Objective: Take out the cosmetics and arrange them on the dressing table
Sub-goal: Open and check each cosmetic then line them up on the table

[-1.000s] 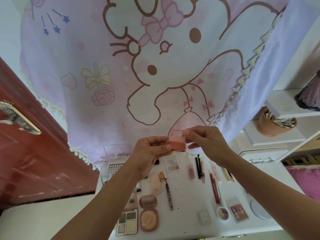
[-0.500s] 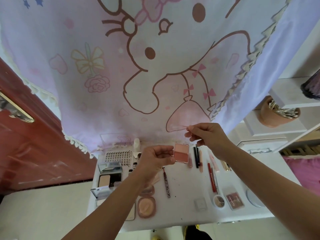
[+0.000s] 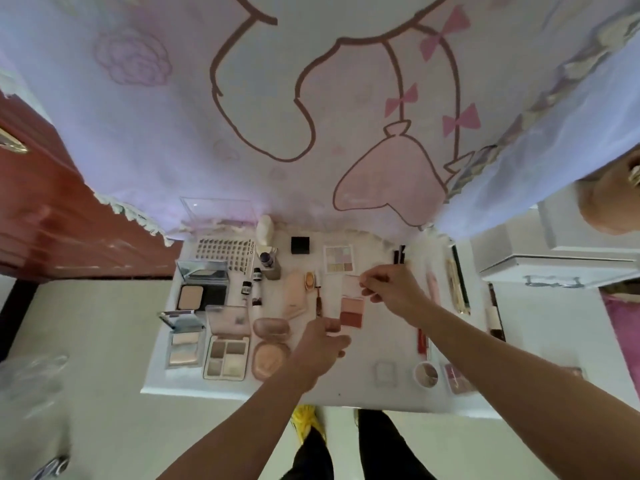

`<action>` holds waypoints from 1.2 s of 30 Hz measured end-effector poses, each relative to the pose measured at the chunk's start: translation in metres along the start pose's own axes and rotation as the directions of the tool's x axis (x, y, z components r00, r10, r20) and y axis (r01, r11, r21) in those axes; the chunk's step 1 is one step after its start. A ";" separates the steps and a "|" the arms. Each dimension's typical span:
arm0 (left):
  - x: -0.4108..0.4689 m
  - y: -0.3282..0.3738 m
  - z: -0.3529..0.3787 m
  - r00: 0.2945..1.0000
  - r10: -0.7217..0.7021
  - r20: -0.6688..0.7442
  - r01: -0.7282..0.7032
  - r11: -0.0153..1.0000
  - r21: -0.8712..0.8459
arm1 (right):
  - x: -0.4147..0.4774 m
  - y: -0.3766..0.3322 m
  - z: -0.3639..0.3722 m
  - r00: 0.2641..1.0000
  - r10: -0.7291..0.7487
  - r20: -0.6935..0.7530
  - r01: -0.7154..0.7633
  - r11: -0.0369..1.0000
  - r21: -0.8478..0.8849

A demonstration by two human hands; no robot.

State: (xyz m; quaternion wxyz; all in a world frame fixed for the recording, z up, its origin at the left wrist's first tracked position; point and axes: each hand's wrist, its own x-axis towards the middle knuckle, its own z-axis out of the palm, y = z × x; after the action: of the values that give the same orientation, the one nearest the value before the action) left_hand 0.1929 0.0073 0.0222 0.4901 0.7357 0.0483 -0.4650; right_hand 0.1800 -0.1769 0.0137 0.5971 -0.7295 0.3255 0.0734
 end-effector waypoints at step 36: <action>0.025 -0.011 0.017 0.950 -0.068 -0.304 0.094 0.993 0.073 | 0.038 0.005 -0.040 0.971 -0.064 0.228 0.175 0.842 -0.510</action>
State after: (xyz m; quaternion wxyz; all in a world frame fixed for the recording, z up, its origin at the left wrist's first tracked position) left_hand 0.1903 -0.0098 -0.0049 0.4252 0.8158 0.1323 -0.3689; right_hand 0.1954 -0.2291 0.0023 0.4078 -0.8725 0.1842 0.1961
